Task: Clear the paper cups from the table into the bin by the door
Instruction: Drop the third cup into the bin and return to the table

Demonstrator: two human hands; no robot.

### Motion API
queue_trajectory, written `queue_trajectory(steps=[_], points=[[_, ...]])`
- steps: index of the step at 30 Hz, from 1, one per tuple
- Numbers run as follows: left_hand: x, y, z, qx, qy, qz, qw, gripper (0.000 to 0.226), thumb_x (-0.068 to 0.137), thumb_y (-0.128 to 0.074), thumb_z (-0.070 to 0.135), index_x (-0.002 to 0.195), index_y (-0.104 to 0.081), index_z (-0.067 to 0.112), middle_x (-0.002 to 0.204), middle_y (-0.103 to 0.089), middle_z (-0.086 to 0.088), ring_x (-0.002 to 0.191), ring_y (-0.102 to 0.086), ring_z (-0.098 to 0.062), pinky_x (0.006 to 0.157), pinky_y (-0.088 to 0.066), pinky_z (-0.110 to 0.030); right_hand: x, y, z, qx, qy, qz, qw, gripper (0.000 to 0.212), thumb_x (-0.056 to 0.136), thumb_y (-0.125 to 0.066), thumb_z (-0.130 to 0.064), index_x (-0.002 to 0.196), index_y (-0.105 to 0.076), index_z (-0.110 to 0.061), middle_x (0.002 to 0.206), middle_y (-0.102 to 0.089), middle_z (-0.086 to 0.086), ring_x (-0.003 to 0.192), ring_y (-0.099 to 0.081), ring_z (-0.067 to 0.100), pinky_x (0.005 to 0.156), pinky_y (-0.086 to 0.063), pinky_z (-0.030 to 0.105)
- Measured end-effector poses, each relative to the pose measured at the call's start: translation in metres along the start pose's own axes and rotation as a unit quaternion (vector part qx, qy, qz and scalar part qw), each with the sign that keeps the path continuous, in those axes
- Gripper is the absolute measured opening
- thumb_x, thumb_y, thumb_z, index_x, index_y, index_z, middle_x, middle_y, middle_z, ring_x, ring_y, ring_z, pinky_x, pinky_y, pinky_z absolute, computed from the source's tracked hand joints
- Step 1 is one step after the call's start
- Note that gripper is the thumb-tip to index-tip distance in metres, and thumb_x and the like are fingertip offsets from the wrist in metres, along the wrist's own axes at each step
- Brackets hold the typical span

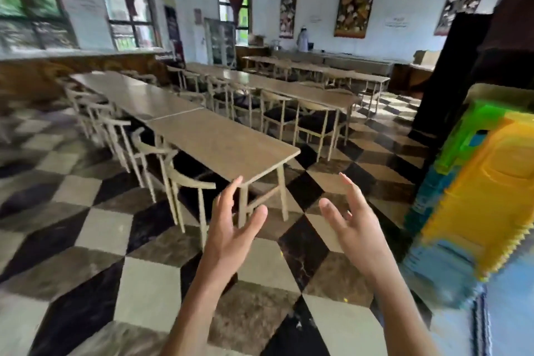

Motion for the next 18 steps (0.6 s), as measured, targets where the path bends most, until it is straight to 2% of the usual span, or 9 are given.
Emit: queue_trajectory(steps=[2,3,5,7,9,10,13,15,18], points=[[-0.017,0.067,-0.009,0.015,0.011,0.064,0.998,0.062,0.074,-0.060,0.074,0.130,-0.034,0.075,0.142,-0.033,0.036,0.121,-0.035,0.030,0.086,-0.034,0.001,-0.003,-0.060,-0.033,0.028,0.017,-0.052,0.998,0.081,0.082,-0.049,-0.063,0.153,-0.025,-0.034,0.157,-0.034,-0.008,0.139,-0.040,0.007,0.111,-0.041,0.036],[-0.027,0.101,-0.015,0.026,0.017,0.096,0.995,0.064,0.075,-0.060,0.073,0.134,-0.036,0.070,0.144,-0.034,0.033,0.128,-0.036,0.020,0.088,-0.034,0.000,-0.007,-0.092,-0.052,0.043,0.031,-0.081,0.995,0.079,0.083,-0.050,-0.061,0.153,-0.027,-0.031,0.158,-0.035,-0.005,0.143,-0.036,0.014,0.114,-0.037,0.041],[-0.050,0.172,-0.026,0.051,0.038,0.157,0.986,0.070,0.075,-0.059,0.075,0.140,-0.036,0.063,0.148,-0.034,0.028,0.137,-0.036,0.004,0.099,-0.033,-0.013,-0.018,-0.159,-0.092,0.073,0.065,-0.139,0.985,0.073,0.090,-0.054,-0.053,0.153,-0.028,-0.028,0.157,-0.035,-0.003,0.146,-0.032,0.019,0.116,-0.035,0.046],[-0.076,0.244,-0.035,0.068,0.049,0.212,0.974,0.068,0.074,-0.060,0.074,0.138,-0.036,0.065,0.146,-0.035,0.035,0.136,-0.037,0.007,0.107,-0.036,-0.026,-0.033,-0.225,-0.135,0.096,0.092,-0.187,0.973,0.072,0.091,-0.056,-0.050,0.153,-0.028,-0.028,0.158,-0.034,-0.006,0.147,-0.028,0.014,0.117,-0.032,0.044],[-0.106,0.318,-0.039,0.085,0.061,0.269,0.957,0.063,0.074,-0.061,0.073,0.131,-0.036,0.071,0.138,-0.033,0.046,0.131,-0.035,0.019,0.108,-0.036,-0.028,-0.054,-0.289,-0.180,0.114,0.113,-0.237,0.958,0.076,0.089,-0.054,-0.055,0.154,-0.026,-0.030,0.157,-0.033,-0.009,0.145,-0.027,0.008,0.118,-0.031,0.039],[-0.123,0.354,-0.040,0.098,0.065,0.298,0.947,0.064,0.073,-0.061,0.075,0.131,-0.036,0.071,0.139,-0.035,0.044,0.131,-0.036,0.018,0.108,-0.036,-0.029,-0.066,-0.321,-0.203,0.121,0.121,-0.262,0.950,0.075,0.089,-0.054,-0.055,0.154,-0.025,-0.031,0.157,-0.034,-0.010,0.144,-0.030,0.009,0.117,-0.032,0.038],[-0.177,0.457,-0.043,0.112,0.089,0.377,0.915,0.061,0.071,-0.066,0.073,0.124,-0.037,0.074,0.150,-0.039,0.021,0.140,-0.038,-0.005,0.113,-0.036,-0.038,-0.109,-0.410,-0.266,0.127,0.138,-0.328,0.926,0.075,0.088,-0.051,-0.058,0.153,-0.026,-0.031,0.155,-0.035,-0.011,0.144,-0.035,0.014,0.116,-0.034,0.040],[-0.216,0.519,-0.047,0.118,0.112,0.419,0.893,0.054,0.080,-0.071,0.055,0.119,-0.040,0.075,0.143,-0.041,0.022,0.139,-0.040,-0.012,0.110,-0.037,-0.039,-0.143,-0.462,-0.306,0.136,0.145,-0.371,0.907,0.087,0.080,-0.045,-0.071,0.154,-0.025,-0.030,0.157,-0.034,-0.008,0.143,-0.036,0.015,0.116,-0.033,0.042],[-0.273,0.602,-0.049,0.174,0.128,0.486,0.847,0.062,0.088,-0.071,0.040,0.143,-0.042,0.045,0.136,-0.041,0.018,0.133,-0.045,-0.017,0.103,-0.040,-0.034,-0.194,-0.531,-0.361,0.157,0.170,-0.421,0.877,0.079,0.086,-0.047,-0.065,0.153,-0.025,-0.031,0.156,-0.034,-0.011,0.143,-0.030,0.008,0.118,-0.029,0.037]])
Point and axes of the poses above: each hand's wrist, its own x-axis towards the middle knuckle, its own y-axis out of the back of the hand, z = x × y, the point moved 3 cm from there along x, towards the middle knuckle
